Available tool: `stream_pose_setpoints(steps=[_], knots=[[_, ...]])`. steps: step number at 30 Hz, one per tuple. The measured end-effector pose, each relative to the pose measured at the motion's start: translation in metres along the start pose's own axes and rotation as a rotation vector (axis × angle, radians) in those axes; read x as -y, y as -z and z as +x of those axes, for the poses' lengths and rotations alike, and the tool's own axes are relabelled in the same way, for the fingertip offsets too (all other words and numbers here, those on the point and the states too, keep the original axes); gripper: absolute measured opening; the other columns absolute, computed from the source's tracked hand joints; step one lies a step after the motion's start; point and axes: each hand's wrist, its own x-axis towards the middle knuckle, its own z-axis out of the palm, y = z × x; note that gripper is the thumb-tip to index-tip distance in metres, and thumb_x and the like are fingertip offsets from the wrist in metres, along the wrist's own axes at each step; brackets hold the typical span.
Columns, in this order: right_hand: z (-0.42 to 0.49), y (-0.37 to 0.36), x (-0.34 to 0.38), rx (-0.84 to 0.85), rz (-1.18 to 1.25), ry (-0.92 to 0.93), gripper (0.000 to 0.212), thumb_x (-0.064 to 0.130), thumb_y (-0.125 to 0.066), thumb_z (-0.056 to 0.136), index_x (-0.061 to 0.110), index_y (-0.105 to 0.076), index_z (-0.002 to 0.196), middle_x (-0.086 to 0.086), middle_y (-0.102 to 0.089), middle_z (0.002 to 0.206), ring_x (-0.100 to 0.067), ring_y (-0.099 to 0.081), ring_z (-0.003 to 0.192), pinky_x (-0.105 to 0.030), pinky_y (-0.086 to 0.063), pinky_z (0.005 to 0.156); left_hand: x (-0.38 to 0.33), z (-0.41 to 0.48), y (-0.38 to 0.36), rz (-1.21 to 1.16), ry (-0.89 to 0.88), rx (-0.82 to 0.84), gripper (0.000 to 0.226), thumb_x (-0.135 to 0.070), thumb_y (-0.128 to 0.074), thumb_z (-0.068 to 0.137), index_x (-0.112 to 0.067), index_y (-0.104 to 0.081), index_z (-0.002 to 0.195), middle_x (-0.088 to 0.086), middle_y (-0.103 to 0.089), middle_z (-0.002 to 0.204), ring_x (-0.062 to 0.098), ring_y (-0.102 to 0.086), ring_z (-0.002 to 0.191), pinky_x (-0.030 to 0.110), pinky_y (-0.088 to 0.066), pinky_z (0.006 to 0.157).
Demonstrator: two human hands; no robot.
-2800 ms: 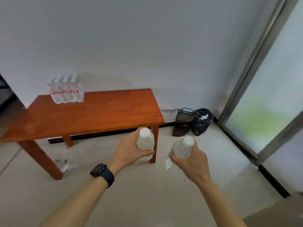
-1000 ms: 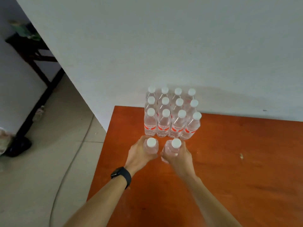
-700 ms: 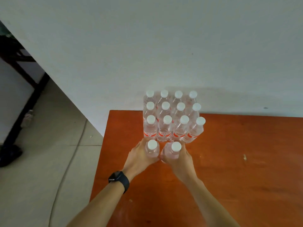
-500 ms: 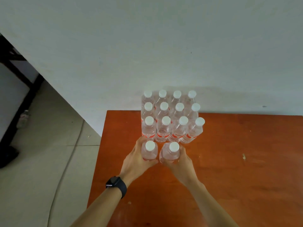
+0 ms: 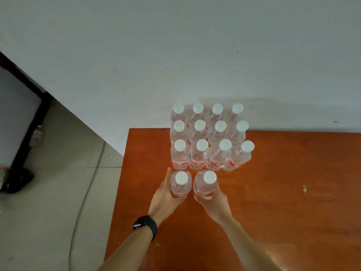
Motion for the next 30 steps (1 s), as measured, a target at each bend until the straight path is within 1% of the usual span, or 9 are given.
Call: stream_pose_setpoints(steps=[6,10,12,16,19,24,27,29,30], knots=[[0.013,0.0,0.003,0.017,0.027,0.004,0.086,0.033,-0.081,0.081,0.032,-0.03,0.15,0.014,-0.058,0.135,-0.001,-0.061,0.108,-0.012,-0.046,0.087,-0.004,0.024,-0.002,-0.022,-0.007,-0.017,0.099,-0.058,-0.076,0.077,-0.028,-0.025,0.157,-0.017,-0.067,0.122,0.008,-0.067,0.11,0.028,-0.061,0.087],[0.023,-0.004,0.012,0.012,0.044,0.024,0.086,0.031,-0.08,0.082,0.035,-0.028,0.15,0.014,-0.057,0.137,-0.007,-0.061,0.116,-0.015,-0.048,0.089,-0.009,0.034,0.004,-0.007,-0.009,0.018,0.073,-0.039,-0.083,0.078,-0.03,-0.047,0.142,-0.02,-0.068,0.113,0.003,-0.066,0.104,0.008,-0.052,0.071],[0.027,-0.007,0.014,0.013,0.052,0.023,0.085,0.031,-0.08,0.082,0.036,-0.028,0.149,0.014,-0.057,0.136,-0.008,-0.061,0.118,-0.013,-0.047,0.088,-0.01,0.034,0.007,-0.002,-0.008,0.022,0.067,-0.034,-0.084,0.079,-0.031,-0.051,0.137,-0.02,-0.067,0.112,0.007,-0.066,0.107,0.006,-0.049,0.069],[0.031,-0.01,0.015,0.0,0.05,0.021,0.085,0.037,-0.081,0.08,0.039,-0.029,0.148,0.016,-0.057,0.136,-0.009,-0.059,0.121,-0.028,-0.053,0.098,-0.01,0.034,0.012,0.026,0.004,0.033,0.07,-0.036,-0.085,0.079,-0.029,-0.051,0.14,-0.022,-0.066,0.111,0.004,-0.065,0.107,0.003,-0.045,0.072],[0.029,-0.011,0.017,-0.014,0.075,-0.014,0.089,0.042,-0.082,0.076,0.046,-0.026,0.147,0.014,-0.054,0.138,-0.012,-0.057,0.123,-0.037,-0.053,0.101,-0.011,0.036,0.016,0.064,0.012,0.072,0.068,-0.033,-0.084,0.08,-0.028,-0.051,0.139,-0.025,-0.065,0.107,-0.001,-0.064,0.099,0.005,-0.047,0.075],[0.026,-0.01,0.023,-0.015,0.043,-0.052,0.097,0.048,-0.083,0.072,0.044,-0.024,0.149,0.012,-0.046,0.143,-0.017,-0.049,0.131,-0.045,-0.045,0.108,-0.018,0.039,0.022,0.165,0.019,0.131,0.058,-0.031,-0.08,0.083,-0.027,-0.052,0.134,-0.015,-0.07,0.106,0.006,-0.068,0.096,0.029,-0.06,0.086],[0.024,0.002,0.025,0.05,-0.032,-0.039,0.094,0.043,-0.086,0.07,0.039,-0.03,0.147,0.013,-0.052,0.141,-0.016,-0.051,0.13,-0.045,-0.046,0.109,-0.019,0.034,0.021,0.23,0.088,0.146,0.082,-0.029,-0.083,0.081,-0.024,-0.037,0.149,-0.007,-0.069,0.121,0.015,-0.069,0.105,0.035,-0.059,0.091],[0.017,0.014,0.024,0.097,-0.076,-0.064,0.095,0.039,-0.084,0.073,0.034,-0.028,0.15,0.007,-0.049,0.146,-0.014,-0.06,0.113,-0.035,-0.054,0.095,-0.021,0.024,0.019,0.268,0.21,0.179,0.102,-0.034,-0.084,0.079,-0.025,-0.02,0.158,0.002,-0.06,0.141,0.023,-0.064,0.119,0.036,-0.056,0.094],[0.01,0.021,0.023,0.109,-0.089,-0.088,0.094,0.037,-0.083,0.076,0.031,-0.027,0.151,0.004,-0.046,0.149,-0.011,-0.064,0.096,-0.026,-0.056,0.079,-0.022,0.018,0.017,0.309,0.261,0.211,0.101,-0.039,-0.083,0.08,-0.022,-0.021,0.159,0.005,-0.054,0.147,0.025,-0.061,0.125,0.037,-0.055,0.096]])
